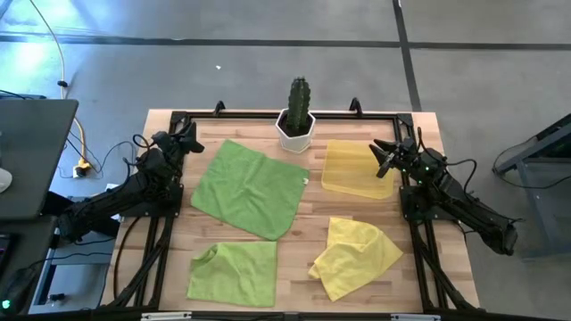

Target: Roll microfiber towels into tight, uniform cylinder then place into a basket

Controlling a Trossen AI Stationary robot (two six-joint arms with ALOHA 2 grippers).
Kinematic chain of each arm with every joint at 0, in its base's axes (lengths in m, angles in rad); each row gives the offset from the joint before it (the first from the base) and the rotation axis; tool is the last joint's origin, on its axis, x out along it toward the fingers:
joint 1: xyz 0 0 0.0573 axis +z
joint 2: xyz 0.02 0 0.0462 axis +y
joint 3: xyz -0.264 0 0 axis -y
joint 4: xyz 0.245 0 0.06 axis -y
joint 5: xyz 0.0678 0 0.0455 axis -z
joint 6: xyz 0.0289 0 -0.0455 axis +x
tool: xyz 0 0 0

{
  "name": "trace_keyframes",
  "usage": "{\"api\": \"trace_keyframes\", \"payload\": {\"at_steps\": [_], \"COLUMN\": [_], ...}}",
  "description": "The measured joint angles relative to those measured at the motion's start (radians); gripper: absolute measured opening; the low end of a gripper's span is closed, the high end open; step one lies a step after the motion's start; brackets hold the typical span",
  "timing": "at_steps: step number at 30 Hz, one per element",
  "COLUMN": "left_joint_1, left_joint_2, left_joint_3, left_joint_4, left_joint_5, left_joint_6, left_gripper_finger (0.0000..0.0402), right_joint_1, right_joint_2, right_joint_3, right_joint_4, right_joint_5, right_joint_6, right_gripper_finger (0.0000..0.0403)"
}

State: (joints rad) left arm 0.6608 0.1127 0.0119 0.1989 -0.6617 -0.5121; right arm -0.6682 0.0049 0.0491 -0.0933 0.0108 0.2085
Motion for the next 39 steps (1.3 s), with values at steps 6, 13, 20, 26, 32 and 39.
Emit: {"api": "trace_keyframes", "payload": {"at_steps": [6,13,20,26,32,39], "left_joint_1": [0.0,0.0,0.0,0.0,0.0,0.0], "left_joint_2": [0.0,0.0,0.0,0.0,0.0,0.006], "left_joint_3": [0.0,0.0,0.0,0.0,0.0,0.021], "left_joint_4": [0.0,0.0,0.011,0.088,0.354,0.48], "left_joint_5": [0.0,0.0,0.0,0.091,0.408,0.71], "left_joint_6": [-0.051,-0.147,-0.166,-0.1,0.09,0.184], "left_gripper_finger": [0.0099,0.0099,0.0099,0.0099,0.0099,0.0099], "right_joint_1": [0.0,0.0,0.0,0.0,0.0,0.0], "right_joint_2": [0.0,0.0,0.0,0.0,0.0,0.0], "right_joint_3": [0.0,0.0,0.0,0.0,-0.001,-0.002], "right_joint_4": [0.0,0.0,0.0,0.0,0.008,0.102], "right_joint_5": [0.0,0.0,0.0,0.0,0.0,0.0], "right_joint_6": [0.0,0.0,0.0,0.0,0.0,0.0], "right_gripper_finger": [0.0133,0.0133,0.0133,0.0133,0.0133,0.0133]}}
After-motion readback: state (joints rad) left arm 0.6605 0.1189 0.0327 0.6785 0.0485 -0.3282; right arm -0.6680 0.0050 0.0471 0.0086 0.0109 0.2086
